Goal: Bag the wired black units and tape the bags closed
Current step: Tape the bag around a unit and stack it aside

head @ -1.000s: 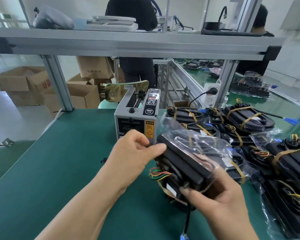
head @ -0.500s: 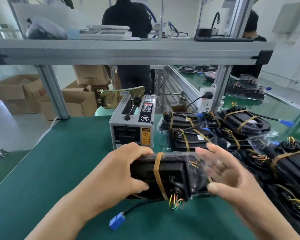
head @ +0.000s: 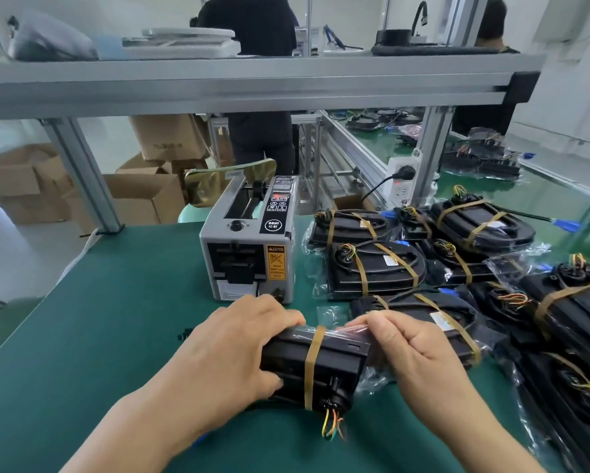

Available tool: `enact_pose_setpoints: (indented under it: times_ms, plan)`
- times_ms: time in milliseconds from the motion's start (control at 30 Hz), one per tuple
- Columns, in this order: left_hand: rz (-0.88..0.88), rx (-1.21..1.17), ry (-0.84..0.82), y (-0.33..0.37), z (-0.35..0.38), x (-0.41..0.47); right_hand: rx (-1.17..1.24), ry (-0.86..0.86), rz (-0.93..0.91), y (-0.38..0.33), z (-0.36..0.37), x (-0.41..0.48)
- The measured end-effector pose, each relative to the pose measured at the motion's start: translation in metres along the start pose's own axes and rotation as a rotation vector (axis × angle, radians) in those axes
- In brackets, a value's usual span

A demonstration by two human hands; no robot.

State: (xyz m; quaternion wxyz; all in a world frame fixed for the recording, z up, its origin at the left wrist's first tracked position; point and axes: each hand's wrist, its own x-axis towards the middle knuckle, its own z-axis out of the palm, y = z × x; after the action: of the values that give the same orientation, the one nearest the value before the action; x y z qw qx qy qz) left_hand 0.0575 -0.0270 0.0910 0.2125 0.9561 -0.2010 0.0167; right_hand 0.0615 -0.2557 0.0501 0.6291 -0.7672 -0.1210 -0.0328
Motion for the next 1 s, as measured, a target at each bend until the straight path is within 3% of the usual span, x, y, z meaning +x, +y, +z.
enact_pose_setpoints:
  times_ms: [67,200,300,367,467,500,567,633,1000]
  plan:
    - [0.008,0.028,0.005,-0.003,0.002,0.002,0.043,-0.034,0.052,0.007,-0.005,-0.002]
    - [0.019,0.060,-0.046,-0.006,0.002,0.007,0.209,-0.311,0.150,0.017,-0.012,-0.012]
    - [-0.045,-0.152,-0.138,-0.017,-0.015,0.003,0.068,-0.261,0.065,0.014,-0.006,-0.013]
    - [-0.173,-0.427,-0.062,-0.032,-0.026,0.004,-0.019,-0.184,0.011,0.014,-0.002,-0.017]
    - [-0.581,-0.895,0.360,-0.051,-0.019,0.028,-0.068,-0.070,-0.002,0.010,0.008,-0.026]
    - [-0.735,-1.034,0.433,-0.056,-0.013,0.039,-0.082,-0.051,-0.011,0.013,0.010,-0.029]
    - [-0.933,-1.263,0.450,-0.060,-0.004,0.060,-0.094,-0.021,-0.040,0.014,0.014,-0.032]
    - [-1.007,-1.397,0.433,-0.064,-0.001,0.073,-0.100,0.011,-0.047,0.016,0.016,-0.035]
    - [-1.062,-1.451,0.401,-0.071,0.001,0.101,-0.012,-0.016,-0.044,0.025,0.017,-0.039]
